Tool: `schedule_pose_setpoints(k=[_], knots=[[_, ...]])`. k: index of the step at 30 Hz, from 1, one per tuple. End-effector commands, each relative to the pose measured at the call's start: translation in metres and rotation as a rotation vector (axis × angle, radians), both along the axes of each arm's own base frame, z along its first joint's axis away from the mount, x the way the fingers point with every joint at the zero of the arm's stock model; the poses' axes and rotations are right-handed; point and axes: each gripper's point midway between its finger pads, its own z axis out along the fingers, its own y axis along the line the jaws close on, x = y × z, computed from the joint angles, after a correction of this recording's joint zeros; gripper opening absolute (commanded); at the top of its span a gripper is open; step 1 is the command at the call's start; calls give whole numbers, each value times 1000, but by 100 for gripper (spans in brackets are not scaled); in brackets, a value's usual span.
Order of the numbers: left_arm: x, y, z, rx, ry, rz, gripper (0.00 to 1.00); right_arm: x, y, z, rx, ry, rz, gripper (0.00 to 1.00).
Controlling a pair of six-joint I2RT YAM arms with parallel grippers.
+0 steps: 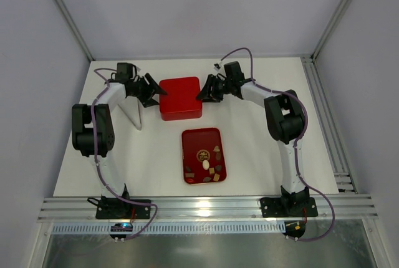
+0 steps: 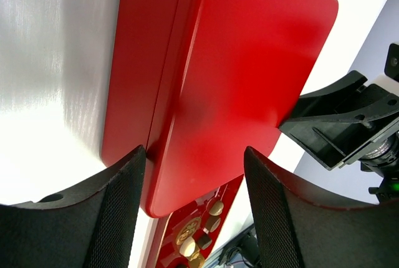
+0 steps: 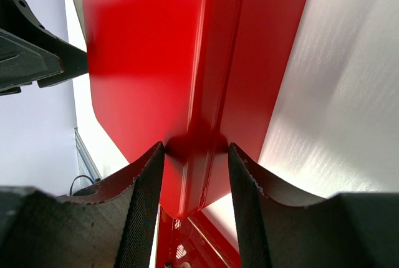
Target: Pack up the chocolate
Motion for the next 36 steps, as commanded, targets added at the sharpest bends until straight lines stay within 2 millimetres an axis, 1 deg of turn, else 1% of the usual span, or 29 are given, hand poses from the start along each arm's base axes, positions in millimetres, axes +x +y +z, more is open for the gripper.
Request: schedule_pose_setpoints(k=[1, 5, 10, 11, 13, 14, 18, 22, 27, 29, 30, 31, 34, 35, 36], knots=[[1, -18, 31, -100, -63, -53, 63, -3, 11, 24, 24, -49, 34, 47], [0, -13, 24, -64, -41, -48, 63, -2, 11, 23, 22, -47, 33, 47], [-3, 4, 10, 67, -1, -32, 66, -1, 7, 16, -14, -36, 18, 47], [-6, 6, 6, 86, 12, -42, 68, -1, 6, 13, -21, -32, 16, 47], [-6, 10, 2, 123, 16, -40, 68, 0, 4, 8, -35, -23, 6, 47], [-9, 12, -4, 137, 35, -47, 70, -1, 4, 5, -41, -15, 4, 47], [-15, 19, -18, 214, 72, -56, 71, -2, 2, -7, -69, 7, -3, 47], [-18, 32, -27, 306, 88, -50, 72, -2, -2, -12, -93, 8, -9, 48], [-20, 28, -35, 330, 101, -72, 73, -3, -3, -18, -115, 12, -11, 49], [-21, 25, -43, 343, 118, -83, 72, -4, -5, -22, -129, 22, -11, 50], [-21, 24, -45, 349, 121, -86, 72, -6, -5, -24, -135, 24, -9, 50], [-24, 23, -52, 358, 142, -90, 70, -6, -6, -26, -141, 25, -10, 50], [-28, 20, -61, 382, 165, -101, 68, -10, -8, -34, -157, 40, -14, 50], [-29, 21, -68, 401, 180, -100, 67, -12, -9, -39, -161, 50, -15, 50], [-31, 17, -70, 410, 183, -112, 66, -14, -9, -41, -164, 57, -17, 49]])
